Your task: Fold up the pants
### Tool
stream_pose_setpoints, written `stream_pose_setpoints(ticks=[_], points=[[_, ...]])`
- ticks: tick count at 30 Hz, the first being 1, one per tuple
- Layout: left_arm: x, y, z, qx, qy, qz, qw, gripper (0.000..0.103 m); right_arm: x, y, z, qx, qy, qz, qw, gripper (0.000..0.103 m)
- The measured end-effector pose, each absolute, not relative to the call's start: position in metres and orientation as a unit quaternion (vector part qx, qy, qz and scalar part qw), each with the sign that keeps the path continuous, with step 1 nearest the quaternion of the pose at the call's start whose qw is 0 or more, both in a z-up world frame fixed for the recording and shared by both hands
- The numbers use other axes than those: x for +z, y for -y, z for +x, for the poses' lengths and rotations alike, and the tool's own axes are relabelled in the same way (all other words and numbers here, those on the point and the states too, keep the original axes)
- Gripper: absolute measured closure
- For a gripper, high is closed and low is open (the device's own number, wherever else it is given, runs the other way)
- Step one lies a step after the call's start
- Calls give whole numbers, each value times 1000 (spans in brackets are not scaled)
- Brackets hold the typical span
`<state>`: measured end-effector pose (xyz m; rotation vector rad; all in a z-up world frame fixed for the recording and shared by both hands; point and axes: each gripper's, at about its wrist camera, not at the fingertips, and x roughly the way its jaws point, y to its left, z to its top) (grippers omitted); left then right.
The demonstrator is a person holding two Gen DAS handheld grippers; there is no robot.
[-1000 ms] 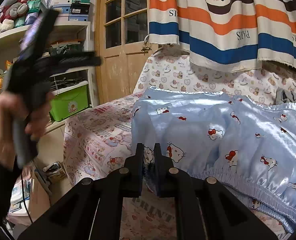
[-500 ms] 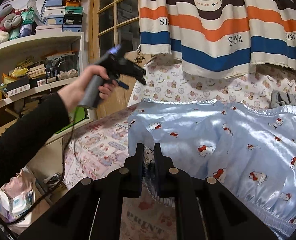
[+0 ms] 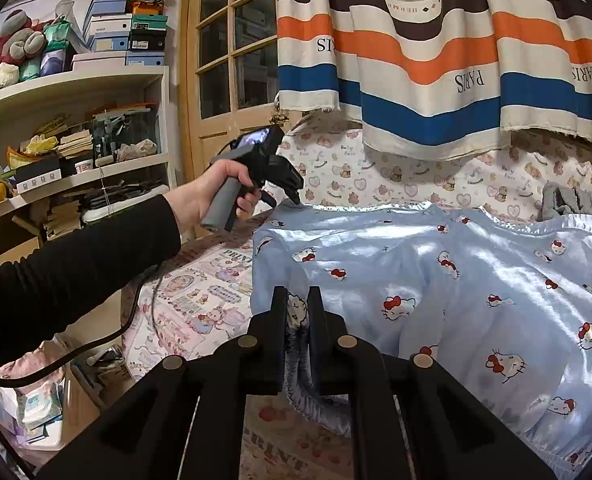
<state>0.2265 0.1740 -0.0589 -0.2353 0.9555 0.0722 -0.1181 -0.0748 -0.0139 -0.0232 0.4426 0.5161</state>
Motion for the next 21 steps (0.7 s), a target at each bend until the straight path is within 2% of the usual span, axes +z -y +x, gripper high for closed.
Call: stream_pose_setpoints(ticks=[2, 3, 5, 6, 8, 21], points=[[-58, -174, 227, 32, -450, -117, 885, 78, -14, 74, -117, 255, -217, -13, 942, 94], [-57, -175, 226, 24, -447, -125, 885, 82, -14, 73, -117, 254, -215, -16, 943, 94], [-57, -177, 226, 1, -437, -153, 886, 96, -13, 73, -117, 248, -212, -23, 945, 94], [-57, -178, 225, -9, -434, -165, 886, 98, -12, 74, -117, 248, -211, -21, 945, 94], [-56, -177, 226, -10, -431, -165, 887, 101, -10, 77, -118, 250, -210, -17, 945, 94], [-26, -197, 215, 45, -407, -121, 904, 101, -5, 55, -132, 323, -219, -24, 920, 94]])
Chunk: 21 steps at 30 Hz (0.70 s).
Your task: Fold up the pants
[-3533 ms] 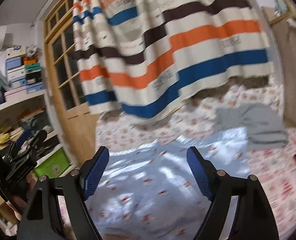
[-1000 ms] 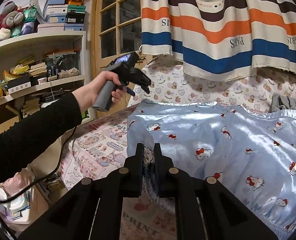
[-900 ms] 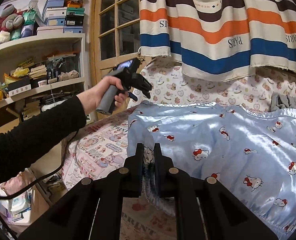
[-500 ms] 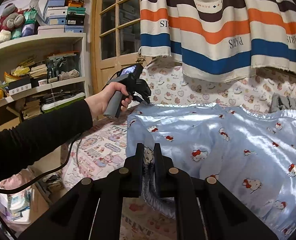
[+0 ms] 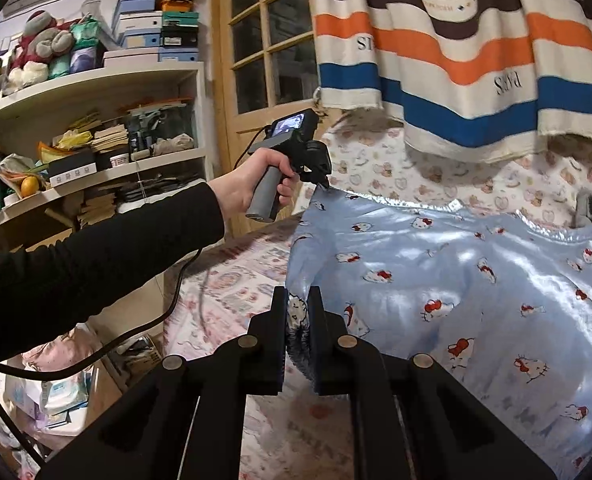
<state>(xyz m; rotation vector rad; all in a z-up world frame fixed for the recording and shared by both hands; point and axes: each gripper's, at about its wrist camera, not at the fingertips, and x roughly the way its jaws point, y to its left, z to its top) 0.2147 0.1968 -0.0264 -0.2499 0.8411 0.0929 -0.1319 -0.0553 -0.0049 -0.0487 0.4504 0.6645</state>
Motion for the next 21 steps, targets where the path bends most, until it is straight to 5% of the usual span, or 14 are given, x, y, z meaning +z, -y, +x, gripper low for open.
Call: stream_pose_setpoints(ticks=[21], points=[[26, -222, 176, 45, -354, -93, 930, 101, 1, 36, -150, 347, -200, -4, 916, 94]])
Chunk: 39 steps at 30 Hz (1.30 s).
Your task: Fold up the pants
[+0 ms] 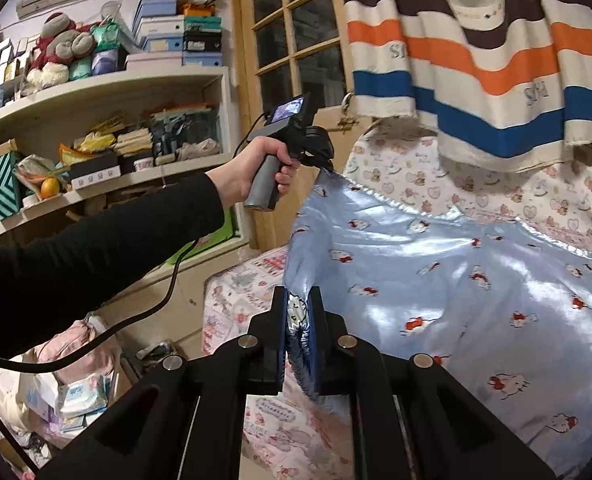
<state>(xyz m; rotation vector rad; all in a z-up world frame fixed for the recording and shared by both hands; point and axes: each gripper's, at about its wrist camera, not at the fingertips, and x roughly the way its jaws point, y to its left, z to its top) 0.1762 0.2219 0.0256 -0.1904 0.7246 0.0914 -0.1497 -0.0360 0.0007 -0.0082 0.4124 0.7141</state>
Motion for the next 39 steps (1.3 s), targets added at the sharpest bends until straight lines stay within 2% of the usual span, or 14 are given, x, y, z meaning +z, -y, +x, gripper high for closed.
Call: stream_pose_setpoints(ticks=[7, 12, 20, 27, 39], points=[[53, -163, 195, 5, -337, -86, 938, 101, 21, 79, -167, 288, -157, 23, 944, 94], [70, -89, 205, -34, -322, -55, 944, 101, 31, 112, -175, 242, -150, 40, 958, 94], [93, 26, 219, -112, -301, -62, 945, 101, 31, 160, -193, 150, -138, 47, 978, 94], [94, 134, 216, -174, -300, -13, 938, 101, 17, 194, -209, 106, -152, 86, 979, 94], [74, 272, 203, -245, -322, 38, 913, 101, 5, 217, -219, 70, -172, 109, 977, 94]])
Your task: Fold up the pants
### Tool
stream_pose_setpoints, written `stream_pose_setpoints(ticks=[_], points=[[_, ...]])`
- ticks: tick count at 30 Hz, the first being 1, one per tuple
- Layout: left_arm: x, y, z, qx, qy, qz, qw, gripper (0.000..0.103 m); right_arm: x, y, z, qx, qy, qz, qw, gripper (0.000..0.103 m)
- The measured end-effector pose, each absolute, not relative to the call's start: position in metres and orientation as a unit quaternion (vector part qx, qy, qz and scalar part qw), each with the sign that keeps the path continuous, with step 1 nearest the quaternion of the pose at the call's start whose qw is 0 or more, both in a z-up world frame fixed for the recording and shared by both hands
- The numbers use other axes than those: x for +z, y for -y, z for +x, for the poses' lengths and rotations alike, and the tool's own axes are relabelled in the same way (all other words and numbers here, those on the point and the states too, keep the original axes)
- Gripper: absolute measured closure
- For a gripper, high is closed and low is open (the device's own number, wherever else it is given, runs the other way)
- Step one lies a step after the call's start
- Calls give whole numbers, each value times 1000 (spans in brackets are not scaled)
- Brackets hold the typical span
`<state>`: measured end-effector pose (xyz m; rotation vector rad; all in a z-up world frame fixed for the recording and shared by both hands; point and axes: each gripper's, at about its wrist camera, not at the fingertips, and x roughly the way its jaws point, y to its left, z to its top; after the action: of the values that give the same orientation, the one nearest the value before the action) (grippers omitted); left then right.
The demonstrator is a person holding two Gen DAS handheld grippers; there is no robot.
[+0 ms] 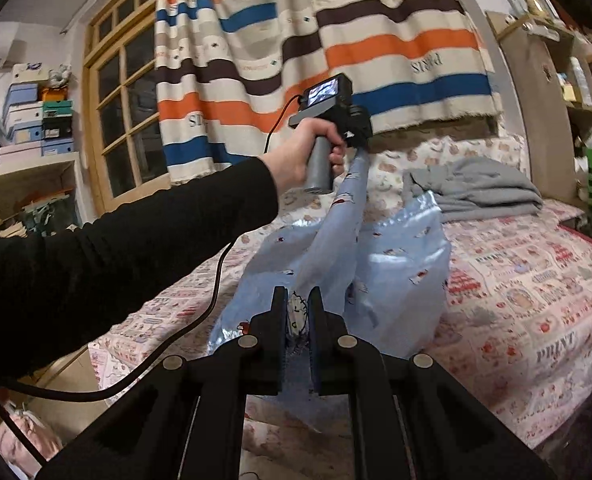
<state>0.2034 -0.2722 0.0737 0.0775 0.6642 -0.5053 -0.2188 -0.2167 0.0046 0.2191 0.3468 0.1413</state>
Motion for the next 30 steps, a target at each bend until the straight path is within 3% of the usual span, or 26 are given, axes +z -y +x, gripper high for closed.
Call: stream_pose_setpoints(ticks=[12, 13, 14, 15, 16, 17, 18, 20, 30], points=[[34, 348, 188, -290, -347, 82, 888, 99, 0, 228, -228, 34, -175, 106, 978, 94], [34, 349, 187, -290, -345, 87, 889, 96, 0, 228, -228, 29, -174, 104, 979, 94], [35, 349, 185, -287, -341, 92, 890, 82, 1, 229, -228, 16, -173, 101, 980, 93], [37, 348, 184, -284, -337, 95, 893, 73, 2, 230, -227, 7, -172, 99, 980, 88], [39, 346, 183, -281, -331, 93, 896, 58, 3, 231, -226, -5, -172, 95, 981, 85], [43, 340, 182, -277, -324, 88, 901, 53, 4, 233, -223, -18, -173, 89, 981, 75], [47, 333, 181, -274, -319, 81, 903, 53, 5, 236, -221, -25, -176, 88, 980, 58], [55, 319, 180, -270, -312, 71, 908, 53, 8, 244, -216, -45, -180, 94, 978, 35], [90, 220, 147, -209, -235, 95, 944, 50, 19, 279, -194, -95, -175, 21, 980, 31]])
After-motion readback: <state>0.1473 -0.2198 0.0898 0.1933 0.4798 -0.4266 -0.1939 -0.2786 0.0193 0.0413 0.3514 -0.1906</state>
